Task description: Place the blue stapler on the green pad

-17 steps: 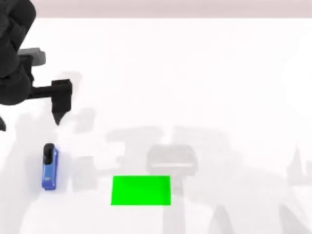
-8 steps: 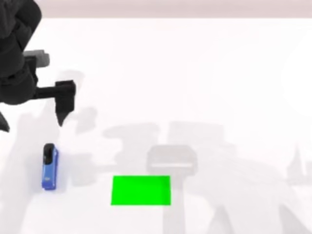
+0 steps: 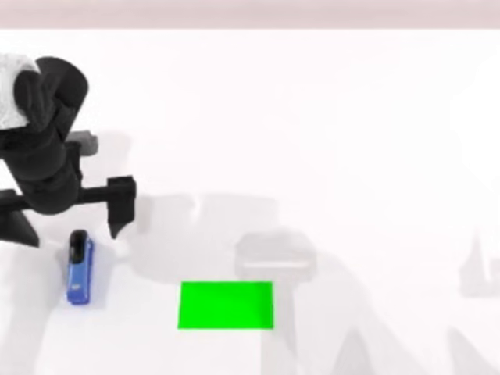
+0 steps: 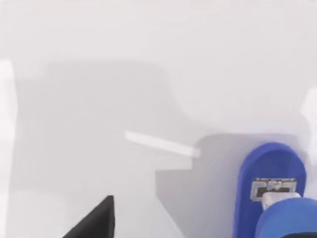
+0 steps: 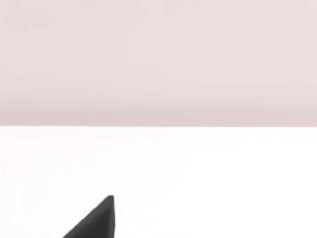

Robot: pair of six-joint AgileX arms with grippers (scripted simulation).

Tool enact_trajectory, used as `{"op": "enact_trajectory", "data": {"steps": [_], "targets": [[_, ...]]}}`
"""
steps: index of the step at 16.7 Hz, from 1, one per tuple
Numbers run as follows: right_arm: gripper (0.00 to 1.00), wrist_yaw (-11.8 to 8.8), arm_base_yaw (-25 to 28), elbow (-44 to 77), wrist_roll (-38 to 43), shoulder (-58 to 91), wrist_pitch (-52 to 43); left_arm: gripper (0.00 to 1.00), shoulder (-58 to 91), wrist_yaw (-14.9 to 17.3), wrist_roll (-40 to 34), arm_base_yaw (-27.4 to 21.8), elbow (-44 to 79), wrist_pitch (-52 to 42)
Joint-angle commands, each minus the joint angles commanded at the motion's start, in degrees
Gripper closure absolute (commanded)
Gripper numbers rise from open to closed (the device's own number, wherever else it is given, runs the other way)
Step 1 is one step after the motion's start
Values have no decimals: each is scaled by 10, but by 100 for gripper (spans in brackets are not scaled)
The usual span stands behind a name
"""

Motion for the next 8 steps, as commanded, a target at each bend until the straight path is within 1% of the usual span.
{"op": "enact_trajectory", "data": {"steps": [2, 6, 8], "targets": [[0, 0, 0, 0, 0, 0, 0, 0, 9, 0, 0, 0, -16, 23], [0, 0, 0, 0, 0, 0, 0, 0, 10, 0, 0, 0, -18, 25], [0, 0, 0, 0, 0, 0, 0, 15, 10, 0, 0, 0, -18, 25]]}}
